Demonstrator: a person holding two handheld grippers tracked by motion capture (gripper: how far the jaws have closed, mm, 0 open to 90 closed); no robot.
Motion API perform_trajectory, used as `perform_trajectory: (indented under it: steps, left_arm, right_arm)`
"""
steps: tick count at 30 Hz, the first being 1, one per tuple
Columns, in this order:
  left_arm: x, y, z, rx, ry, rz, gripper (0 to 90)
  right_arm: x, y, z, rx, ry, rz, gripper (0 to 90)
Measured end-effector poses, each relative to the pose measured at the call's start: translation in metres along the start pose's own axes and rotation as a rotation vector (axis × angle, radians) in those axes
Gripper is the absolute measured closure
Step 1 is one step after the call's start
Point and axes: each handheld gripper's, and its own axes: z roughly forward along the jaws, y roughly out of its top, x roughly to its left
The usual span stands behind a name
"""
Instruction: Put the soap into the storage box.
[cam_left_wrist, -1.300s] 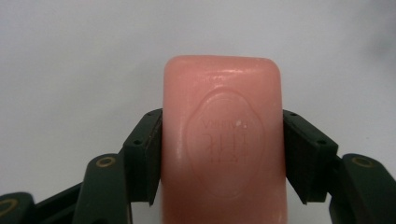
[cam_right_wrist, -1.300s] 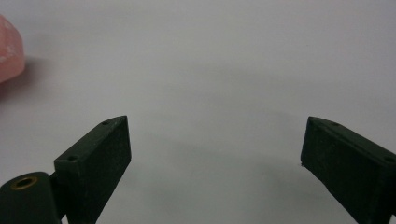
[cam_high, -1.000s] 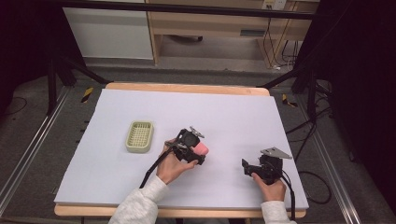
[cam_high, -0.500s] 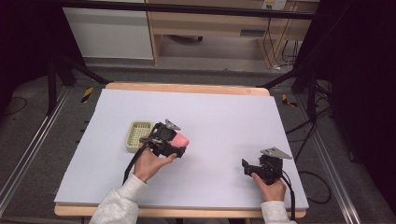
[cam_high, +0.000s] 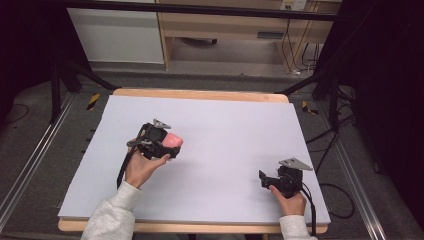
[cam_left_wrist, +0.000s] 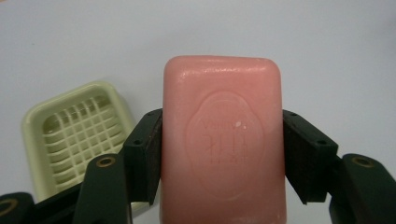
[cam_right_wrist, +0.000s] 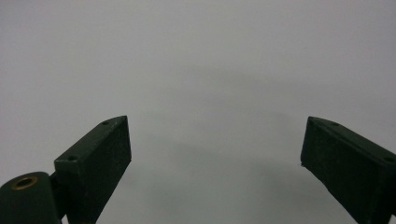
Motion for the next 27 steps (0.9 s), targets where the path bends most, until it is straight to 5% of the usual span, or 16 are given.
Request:
perform_trajectory:
  steps: [27]
  left_arm:
    - [0.057, -0.004, 0.022, 0.011, 0.141, -0.156, 37.3]
  right_arm:
    - [0.002, 0.000, 0.002, 0.008, 0.008, 0.003, 8.8]
